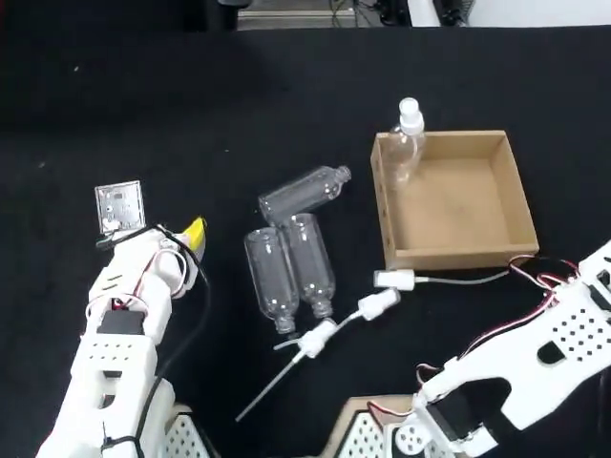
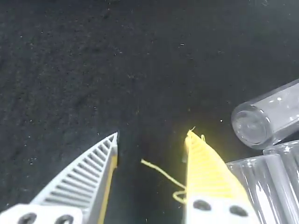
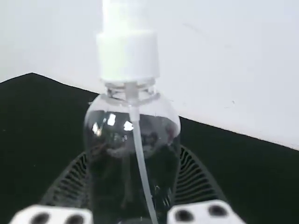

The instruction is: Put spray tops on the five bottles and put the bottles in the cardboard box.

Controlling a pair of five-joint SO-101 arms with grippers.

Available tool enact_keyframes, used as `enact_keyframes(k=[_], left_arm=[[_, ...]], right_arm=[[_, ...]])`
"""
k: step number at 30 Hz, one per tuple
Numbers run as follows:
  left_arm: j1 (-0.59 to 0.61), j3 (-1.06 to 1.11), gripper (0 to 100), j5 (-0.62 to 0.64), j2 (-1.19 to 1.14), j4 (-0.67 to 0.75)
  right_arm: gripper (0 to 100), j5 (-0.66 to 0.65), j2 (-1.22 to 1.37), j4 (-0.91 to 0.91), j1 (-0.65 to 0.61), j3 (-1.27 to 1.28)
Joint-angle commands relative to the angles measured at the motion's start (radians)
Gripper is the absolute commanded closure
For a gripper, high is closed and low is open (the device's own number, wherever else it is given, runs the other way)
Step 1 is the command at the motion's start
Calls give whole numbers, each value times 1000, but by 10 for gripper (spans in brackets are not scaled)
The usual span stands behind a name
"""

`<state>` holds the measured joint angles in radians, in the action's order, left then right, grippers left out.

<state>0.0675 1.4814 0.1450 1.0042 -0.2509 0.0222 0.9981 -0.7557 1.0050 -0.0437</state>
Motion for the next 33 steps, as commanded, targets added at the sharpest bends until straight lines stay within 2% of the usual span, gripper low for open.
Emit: enact_keyframes(k=[1,6,17,24,33], left_arm=[[7,-12,787,9,9,20],[7,-12,787,9,9,20],[5,-12,787,9,11,21],[8,-12,787,9,11,21],[7,-12,787,9,11,21]], right_arm=[[944,-6,-15,-17,9,-45],[821,-6,-12,-15,6,-42],[815,-20,-16,-15,5,-42],[698,-84,-15,-14,-21,-41],[690,-83,-25,-14,-23,-42]])
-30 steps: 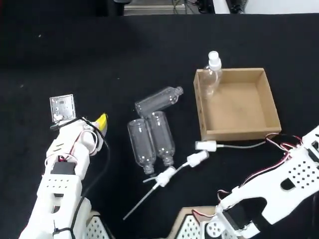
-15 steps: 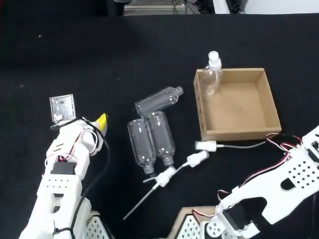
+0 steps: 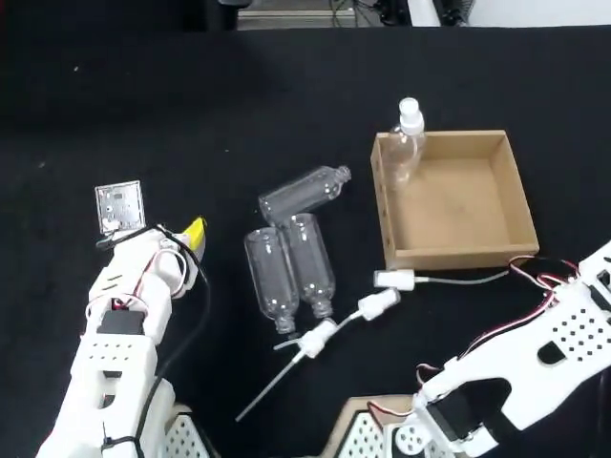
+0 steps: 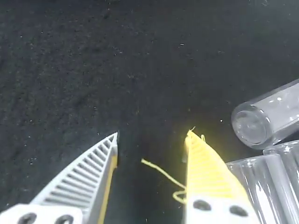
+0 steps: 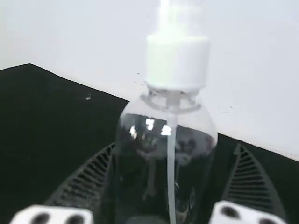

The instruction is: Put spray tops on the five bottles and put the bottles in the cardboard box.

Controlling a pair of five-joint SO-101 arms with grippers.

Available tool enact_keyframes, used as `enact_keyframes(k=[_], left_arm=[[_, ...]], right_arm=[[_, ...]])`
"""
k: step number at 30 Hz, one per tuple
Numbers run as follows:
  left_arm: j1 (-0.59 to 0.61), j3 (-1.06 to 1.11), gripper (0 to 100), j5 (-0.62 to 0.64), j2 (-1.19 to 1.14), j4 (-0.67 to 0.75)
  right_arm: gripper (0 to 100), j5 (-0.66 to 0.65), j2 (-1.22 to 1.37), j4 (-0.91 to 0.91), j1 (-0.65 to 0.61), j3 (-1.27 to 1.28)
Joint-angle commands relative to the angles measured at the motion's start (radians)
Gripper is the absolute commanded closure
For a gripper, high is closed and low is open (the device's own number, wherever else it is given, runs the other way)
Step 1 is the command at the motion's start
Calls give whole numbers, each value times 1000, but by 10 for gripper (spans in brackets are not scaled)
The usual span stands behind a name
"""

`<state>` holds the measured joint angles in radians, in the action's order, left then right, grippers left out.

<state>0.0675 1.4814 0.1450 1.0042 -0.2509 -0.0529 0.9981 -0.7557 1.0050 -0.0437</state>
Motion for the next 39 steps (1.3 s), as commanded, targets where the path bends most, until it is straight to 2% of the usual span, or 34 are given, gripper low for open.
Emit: enact_keyframes(k=[1,4,11,39], left_arm=[[7,-12,787,9,11,21],[5,-12,787,9,12,21],[8,-12,787,9,12,21],[5,-12,787,9,9,21]], right_arm=[[690,-8,-36,-14,-21,-38],[688,-8,-104,34,-20,4],[688,-6,-277,273,-35,67],[691,-6,-371,275,-38,97]])
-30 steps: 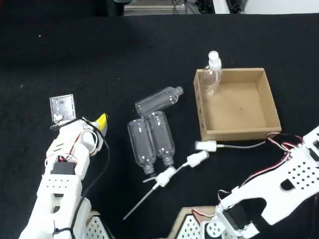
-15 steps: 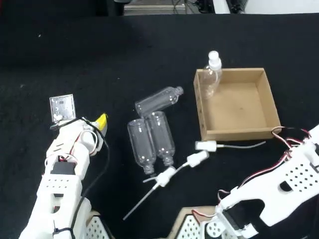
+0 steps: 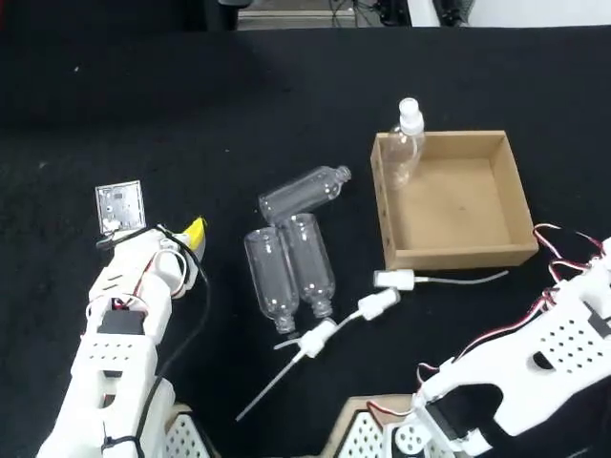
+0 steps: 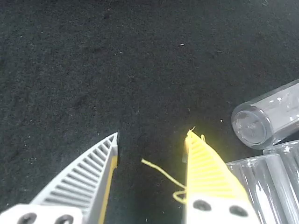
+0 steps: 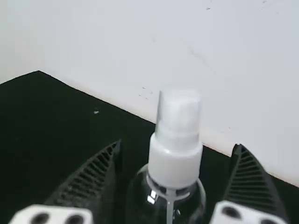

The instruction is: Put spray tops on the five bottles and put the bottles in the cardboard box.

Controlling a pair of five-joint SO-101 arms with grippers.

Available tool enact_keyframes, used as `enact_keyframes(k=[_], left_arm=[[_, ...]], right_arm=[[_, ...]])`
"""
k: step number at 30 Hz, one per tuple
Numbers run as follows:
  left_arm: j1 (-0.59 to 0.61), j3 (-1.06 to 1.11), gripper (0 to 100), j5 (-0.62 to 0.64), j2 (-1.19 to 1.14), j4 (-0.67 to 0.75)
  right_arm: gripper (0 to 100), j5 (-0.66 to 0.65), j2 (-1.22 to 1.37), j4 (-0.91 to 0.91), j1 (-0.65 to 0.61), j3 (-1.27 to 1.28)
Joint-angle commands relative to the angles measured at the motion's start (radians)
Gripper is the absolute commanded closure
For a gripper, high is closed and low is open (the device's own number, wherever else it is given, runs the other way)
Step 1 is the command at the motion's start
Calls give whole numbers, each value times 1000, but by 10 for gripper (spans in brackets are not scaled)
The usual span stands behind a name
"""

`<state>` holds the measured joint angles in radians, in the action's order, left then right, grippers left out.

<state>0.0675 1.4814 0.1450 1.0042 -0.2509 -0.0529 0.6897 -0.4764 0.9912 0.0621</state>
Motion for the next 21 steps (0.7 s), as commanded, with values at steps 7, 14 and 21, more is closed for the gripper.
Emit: enact_keyframes(k=[7,14,21], left_arm=[[4,-12,787,9,8,21],[4,-12,787,9,9,21],[4,-12,787,9,11,21]], right_arm=[[691,-8,-10,-6,-25,-10],[691,-8,-2,-2,-35,1],[691,-8,-2,-5,-31,19]])
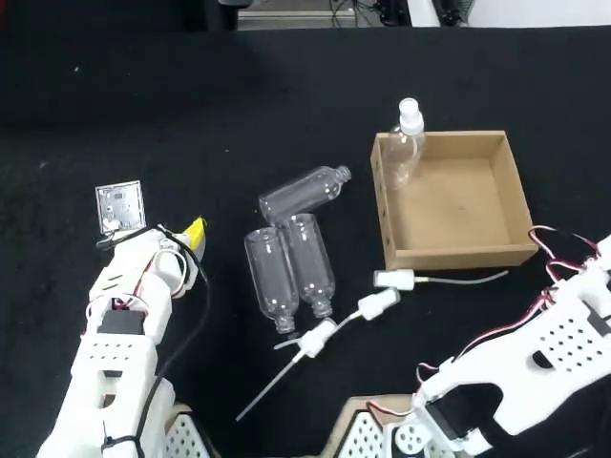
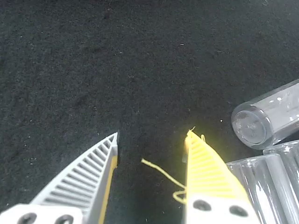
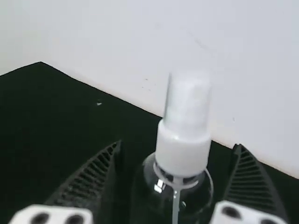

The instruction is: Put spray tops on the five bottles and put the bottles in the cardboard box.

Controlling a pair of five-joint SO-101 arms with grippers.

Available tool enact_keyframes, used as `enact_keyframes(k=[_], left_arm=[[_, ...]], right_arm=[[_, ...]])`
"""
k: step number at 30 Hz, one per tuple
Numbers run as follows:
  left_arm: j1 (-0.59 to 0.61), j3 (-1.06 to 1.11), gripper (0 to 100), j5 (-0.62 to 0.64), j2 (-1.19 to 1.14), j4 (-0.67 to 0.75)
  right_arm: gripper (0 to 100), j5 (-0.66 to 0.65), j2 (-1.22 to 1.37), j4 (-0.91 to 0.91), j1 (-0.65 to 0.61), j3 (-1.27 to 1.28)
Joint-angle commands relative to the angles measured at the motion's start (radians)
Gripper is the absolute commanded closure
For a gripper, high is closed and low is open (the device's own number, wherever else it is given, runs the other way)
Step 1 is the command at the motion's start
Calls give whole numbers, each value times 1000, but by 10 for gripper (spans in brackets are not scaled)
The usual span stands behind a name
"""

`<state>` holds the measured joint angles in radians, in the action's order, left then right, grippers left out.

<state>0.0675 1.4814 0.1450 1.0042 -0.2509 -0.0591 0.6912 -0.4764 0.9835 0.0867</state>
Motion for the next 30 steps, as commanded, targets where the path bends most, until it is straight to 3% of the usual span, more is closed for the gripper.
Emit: enact_keyframes(k=[1,30], left_arm=[[4,-12,787,9,11,21],[5,-12,787,9,12,21]], right_arm=[[691,-2,-4,-5,-21,-5],[691,0,-7,-5,-21,10]])
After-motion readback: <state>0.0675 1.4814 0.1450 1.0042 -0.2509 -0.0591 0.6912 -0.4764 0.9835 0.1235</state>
